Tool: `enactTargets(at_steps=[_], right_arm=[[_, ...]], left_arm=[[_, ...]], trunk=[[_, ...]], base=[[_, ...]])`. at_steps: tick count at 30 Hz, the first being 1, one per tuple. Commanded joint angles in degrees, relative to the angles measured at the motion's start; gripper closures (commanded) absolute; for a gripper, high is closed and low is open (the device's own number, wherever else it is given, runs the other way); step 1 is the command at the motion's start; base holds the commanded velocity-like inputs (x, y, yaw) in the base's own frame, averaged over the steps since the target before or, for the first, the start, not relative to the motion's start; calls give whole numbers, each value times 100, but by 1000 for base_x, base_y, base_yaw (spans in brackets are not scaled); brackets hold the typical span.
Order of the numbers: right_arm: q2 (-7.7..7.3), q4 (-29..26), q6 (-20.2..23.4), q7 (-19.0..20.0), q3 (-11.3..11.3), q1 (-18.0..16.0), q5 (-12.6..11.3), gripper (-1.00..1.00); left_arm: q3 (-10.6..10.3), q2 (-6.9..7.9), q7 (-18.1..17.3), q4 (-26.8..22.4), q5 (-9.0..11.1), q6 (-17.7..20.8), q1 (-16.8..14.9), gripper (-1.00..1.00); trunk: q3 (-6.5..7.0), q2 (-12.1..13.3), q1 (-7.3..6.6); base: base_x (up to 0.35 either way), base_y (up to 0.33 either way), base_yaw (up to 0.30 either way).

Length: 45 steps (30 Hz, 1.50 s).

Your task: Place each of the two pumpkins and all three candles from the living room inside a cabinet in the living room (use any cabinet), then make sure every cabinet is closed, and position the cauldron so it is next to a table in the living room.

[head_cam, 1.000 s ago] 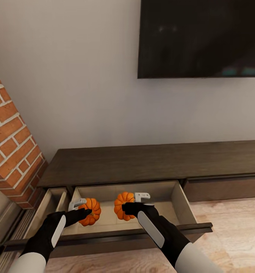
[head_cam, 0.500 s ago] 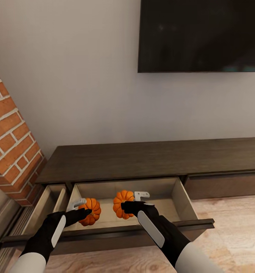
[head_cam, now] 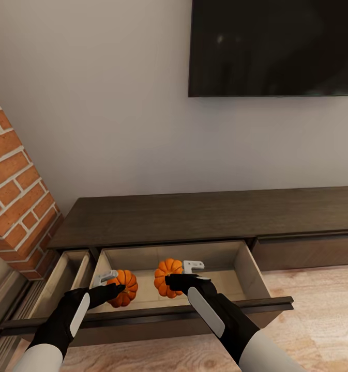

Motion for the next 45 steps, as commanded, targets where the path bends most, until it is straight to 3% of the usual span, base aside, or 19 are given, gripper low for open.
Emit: enactTargets(at_steps=[1, 30, 42, 45], right_arm=[[-2, -8, 5, -55, 13, -5, -56, 100], [-2, 20, 21, -46, 13, -5, -69, 100], [7, 127, -41, -46, 13, -6, -61, 100], [13, 413, -213, -51, 11, -16, -53, 100]], left_arm=[[11, -1, 2, -6, 42, 43, -3, 100], [3, -1, 9, 9, 32, 44, 2, 100], [9, -1, 9, 9, 39, 44, 3, 100], [3, -11, 9, 14, 39, 43, 4, 100]], trunk=[[-5, -2, -1], [-5, -2, -1], [-220, -483, 263], [-274, -604, 328]], base=[[9, 0, 0], [83, 26, 0], [0, 0, 0], [0, 0, 0]])
